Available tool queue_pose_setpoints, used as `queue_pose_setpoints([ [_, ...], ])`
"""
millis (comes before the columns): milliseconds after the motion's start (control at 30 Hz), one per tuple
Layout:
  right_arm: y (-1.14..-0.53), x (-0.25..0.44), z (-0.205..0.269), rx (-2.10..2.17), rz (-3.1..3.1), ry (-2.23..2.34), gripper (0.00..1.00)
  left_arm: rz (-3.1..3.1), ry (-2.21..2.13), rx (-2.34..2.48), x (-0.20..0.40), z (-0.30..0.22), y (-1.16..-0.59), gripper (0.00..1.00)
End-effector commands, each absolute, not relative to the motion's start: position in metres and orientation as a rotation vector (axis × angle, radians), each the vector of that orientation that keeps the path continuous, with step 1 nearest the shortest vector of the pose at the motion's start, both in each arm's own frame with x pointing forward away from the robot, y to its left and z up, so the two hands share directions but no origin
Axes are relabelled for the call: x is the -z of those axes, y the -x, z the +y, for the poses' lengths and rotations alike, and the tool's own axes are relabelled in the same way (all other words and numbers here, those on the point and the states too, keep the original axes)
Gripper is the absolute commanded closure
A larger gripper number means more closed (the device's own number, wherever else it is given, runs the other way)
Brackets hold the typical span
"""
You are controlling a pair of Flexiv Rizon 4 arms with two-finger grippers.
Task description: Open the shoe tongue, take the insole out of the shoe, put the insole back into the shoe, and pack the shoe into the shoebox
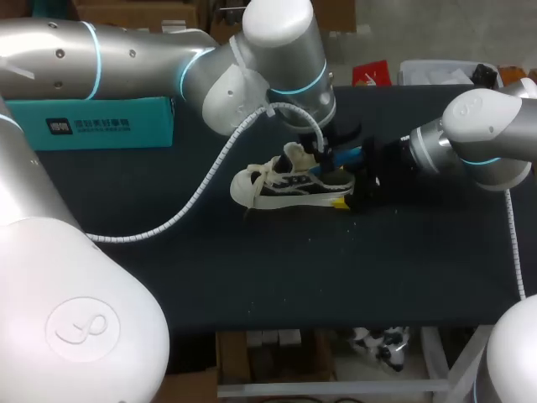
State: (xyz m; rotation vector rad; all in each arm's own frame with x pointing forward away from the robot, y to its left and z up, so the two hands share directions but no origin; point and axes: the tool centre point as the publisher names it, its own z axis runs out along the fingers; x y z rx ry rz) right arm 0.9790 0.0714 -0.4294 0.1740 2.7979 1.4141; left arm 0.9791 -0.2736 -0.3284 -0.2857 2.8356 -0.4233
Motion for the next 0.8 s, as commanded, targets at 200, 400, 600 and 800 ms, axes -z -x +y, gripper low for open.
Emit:
queue_pose_setpoints([
  [200, -0.979, 0.434, 0.071, -1.417, 2.797, -0.173, 1.0, 2.849, 0.258, 0.471, 0.331, -0.27, -0.988, 1.0],
  [400, -0.979, 0.434, 0.071, -1.417, 2.797, -0.173, 1.0, 2.847, 0.211, 0.527, 0.314, -0.269, -0.981, 1.0],
  [600, -0.979, 0.434, 0.071, -1.417, 2.797, -0.173, 1.0, 2.838, 0.147, 0.595, 0.295, -0.275, -0.966, 1.0],
  [800, -0.977, 0.432, 0.07, -1.406, 2.798, -0.171, 0.86, 2.827, 0.139, 0.687, 0.277, -0.285, -0.953, 1.0],
])
